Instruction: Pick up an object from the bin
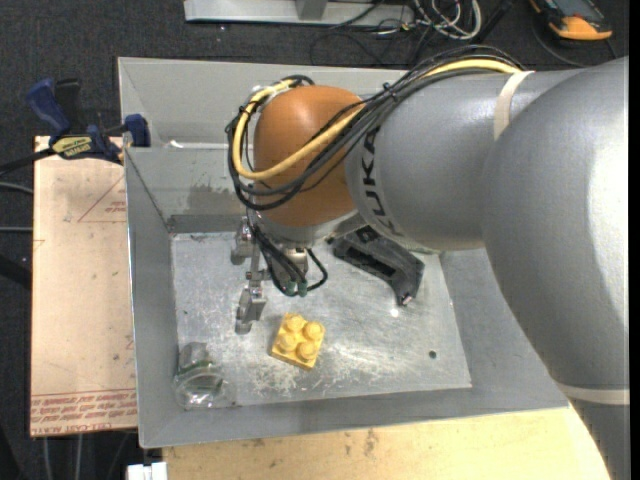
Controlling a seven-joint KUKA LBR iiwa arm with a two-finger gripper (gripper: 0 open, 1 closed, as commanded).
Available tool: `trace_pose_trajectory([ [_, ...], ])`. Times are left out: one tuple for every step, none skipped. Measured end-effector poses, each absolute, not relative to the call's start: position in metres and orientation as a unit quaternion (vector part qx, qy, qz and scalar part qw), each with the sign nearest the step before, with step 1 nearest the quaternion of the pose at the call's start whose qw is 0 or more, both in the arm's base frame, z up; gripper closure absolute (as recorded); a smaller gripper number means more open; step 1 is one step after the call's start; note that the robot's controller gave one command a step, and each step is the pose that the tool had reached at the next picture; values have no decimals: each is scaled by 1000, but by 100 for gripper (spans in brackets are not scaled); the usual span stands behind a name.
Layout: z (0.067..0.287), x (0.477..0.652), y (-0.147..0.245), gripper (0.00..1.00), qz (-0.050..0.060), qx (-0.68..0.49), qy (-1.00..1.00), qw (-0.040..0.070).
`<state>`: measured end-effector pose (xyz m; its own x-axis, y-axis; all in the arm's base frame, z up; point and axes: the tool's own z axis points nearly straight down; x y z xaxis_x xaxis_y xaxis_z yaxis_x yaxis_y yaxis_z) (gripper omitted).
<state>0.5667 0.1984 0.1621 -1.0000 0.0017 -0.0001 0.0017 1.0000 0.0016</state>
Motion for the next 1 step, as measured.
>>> trace_pose_trajectory([
  [162,567,198,0,1,1,1000,0],
])
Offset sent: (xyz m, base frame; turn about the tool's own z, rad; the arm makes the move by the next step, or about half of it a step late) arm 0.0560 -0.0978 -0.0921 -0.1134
